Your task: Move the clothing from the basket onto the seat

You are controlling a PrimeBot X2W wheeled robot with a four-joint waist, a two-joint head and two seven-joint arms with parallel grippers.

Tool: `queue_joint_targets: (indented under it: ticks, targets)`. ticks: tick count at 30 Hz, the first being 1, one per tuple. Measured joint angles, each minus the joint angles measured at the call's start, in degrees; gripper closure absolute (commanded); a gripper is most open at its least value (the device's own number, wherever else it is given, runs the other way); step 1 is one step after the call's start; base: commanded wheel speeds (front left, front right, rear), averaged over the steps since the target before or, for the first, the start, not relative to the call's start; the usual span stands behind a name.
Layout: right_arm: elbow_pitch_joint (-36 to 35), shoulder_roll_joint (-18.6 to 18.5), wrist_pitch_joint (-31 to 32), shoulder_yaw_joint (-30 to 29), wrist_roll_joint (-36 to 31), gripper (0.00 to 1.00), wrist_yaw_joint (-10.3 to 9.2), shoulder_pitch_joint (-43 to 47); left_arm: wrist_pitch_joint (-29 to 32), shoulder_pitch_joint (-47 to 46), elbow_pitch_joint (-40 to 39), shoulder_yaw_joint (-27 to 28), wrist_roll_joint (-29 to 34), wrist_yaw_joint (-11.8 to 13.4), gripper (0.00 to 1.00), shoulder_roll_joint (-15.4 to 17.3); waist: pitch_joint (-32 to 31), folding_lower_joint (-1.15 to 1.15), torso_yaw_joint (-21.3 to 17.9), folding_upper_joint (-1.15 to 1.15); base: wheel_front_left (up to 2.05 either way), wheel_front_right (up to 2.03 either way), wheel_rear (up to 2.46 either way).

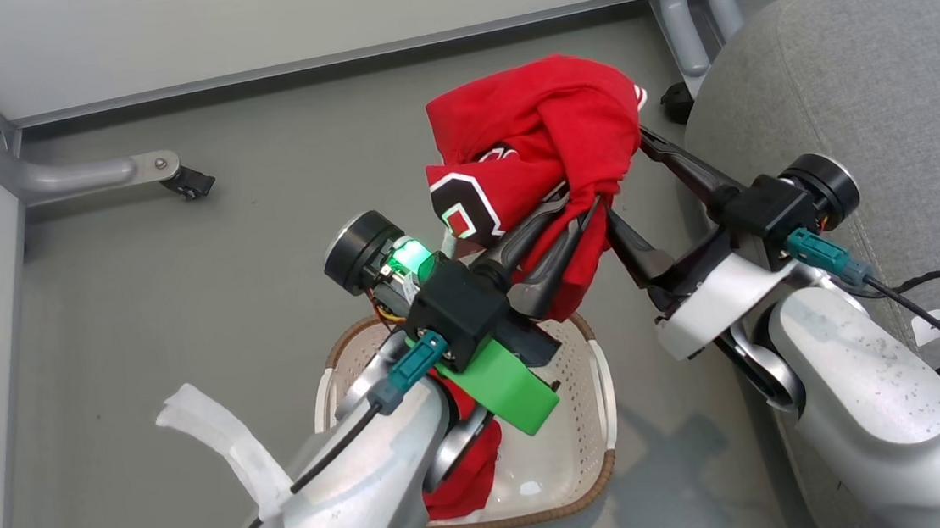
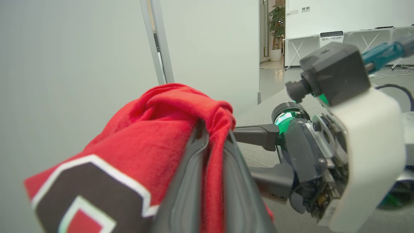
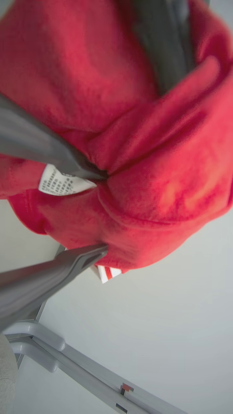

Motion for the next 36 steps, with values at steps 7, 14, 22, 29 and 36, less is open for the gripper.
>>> queue_joint_targets:
  ticks: [7, 14, 22, 29, 36]
  targets:
    - [-0.5, -0.7, 0.0, 1.3, 0.7, 0.00, 0.00, -0.8, 0.0, -0.1, -0.1, -2.7, -0.7, 0.0, 1.00, 0.1, -0.3, 0.00, 0.2, 0.00, 0.00, 0.00, 0.00]
    - [-0.4, -1.1, 0.0, 2.3, 1.6, 1.00, 0.00, -1.4, 0.0, -0.7, -0.1, -2.9, -1.2, 0.0, 1.00, 0.5, -0.4, 0.00, 0.8, 0.00, 0.00, 0.00, 0.00]
    - [-1.0, -0.1, 0.0, -0.5, 1.6, 1.00, 0.00, 0.0, 0.0, -0.6, 0.1, -1.0, -1.2, 0.0, 1.00, 0.9, -0.3, 0.00, 0.9, 0.00, 0.00, 0.00, 0.00]
    - [-1.8, 0.4, 0.0, -1.9, 2.2, 1.00, 0.00, 2.0, 0.0, 0.1, 0.5, -0.1, -0.9, 0.0, 1.00, 1.0, -0.4, 0.00, 0.2, 0.00, 0.00, 0.00, 0.00]
    - [-2.3, 1.0, 0.0, -3.2, 2.4, 1.00, 0.00, 3.4, 0.0, 0.5, 0.5, 1.0, -0.3, 0.0, 0.00, 0.7, -0.1, 0.00, -0.3, 0.00, 0.00, 0.00, 0.00]
